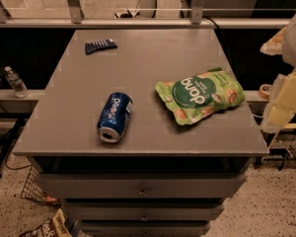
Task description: Place pepsi can upright
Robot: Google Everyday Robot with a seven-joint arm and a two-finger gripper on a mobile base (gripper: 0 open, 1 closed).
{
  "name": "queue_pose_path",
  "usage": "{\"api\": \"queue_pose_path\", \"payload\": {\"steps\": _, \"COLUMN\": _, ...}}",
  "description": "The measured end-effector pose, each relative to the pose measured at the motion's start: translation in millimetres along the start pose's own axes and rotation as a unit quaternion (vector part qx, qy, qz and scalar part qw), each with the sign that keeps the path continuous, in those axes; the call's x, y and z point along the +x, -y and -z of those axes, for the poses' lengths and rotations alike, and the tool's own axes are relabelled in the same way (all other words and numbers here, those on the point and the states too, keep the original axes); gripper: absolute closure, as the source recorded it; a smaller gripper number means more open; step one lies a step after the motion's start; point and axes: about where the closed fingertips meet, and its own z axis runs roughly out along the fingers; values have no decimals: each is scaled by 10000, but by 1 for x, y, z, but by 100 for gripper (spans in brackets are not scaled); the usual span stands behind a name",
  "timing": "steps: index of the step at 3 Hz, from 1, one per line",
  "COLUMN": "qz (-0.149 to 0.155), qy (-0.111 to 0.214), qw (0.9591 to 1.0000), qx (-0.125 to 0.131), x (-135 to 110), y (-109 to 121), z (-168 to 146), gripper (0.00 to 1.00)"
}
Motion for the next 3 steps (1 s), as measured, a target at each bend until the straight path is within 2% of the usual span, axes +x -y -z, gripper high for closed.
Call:
{"api": "queue_pose_path", "payload": {"steps": 1, "qz": 0, "qy": 0, "qw": 10000, "qx": 1, "x": 0, "y": 0, "z": 0, "gripper": 0}}
{"api": "queue_pose_path", "payload": {"steps": 2, "qz": 456, "qy": 347, "qw": 9983, "qx": -110, "x": -19, "y": 2, "z": -2, "gripper": 0}}
{"api": "queue_pose_path", "payload": {"steps": 3, "qz": 1698, "qy": 1429, "qw": 9731, "qx": -610, "x": -91, "y": -1, "z": -7, "gripper": 0}}
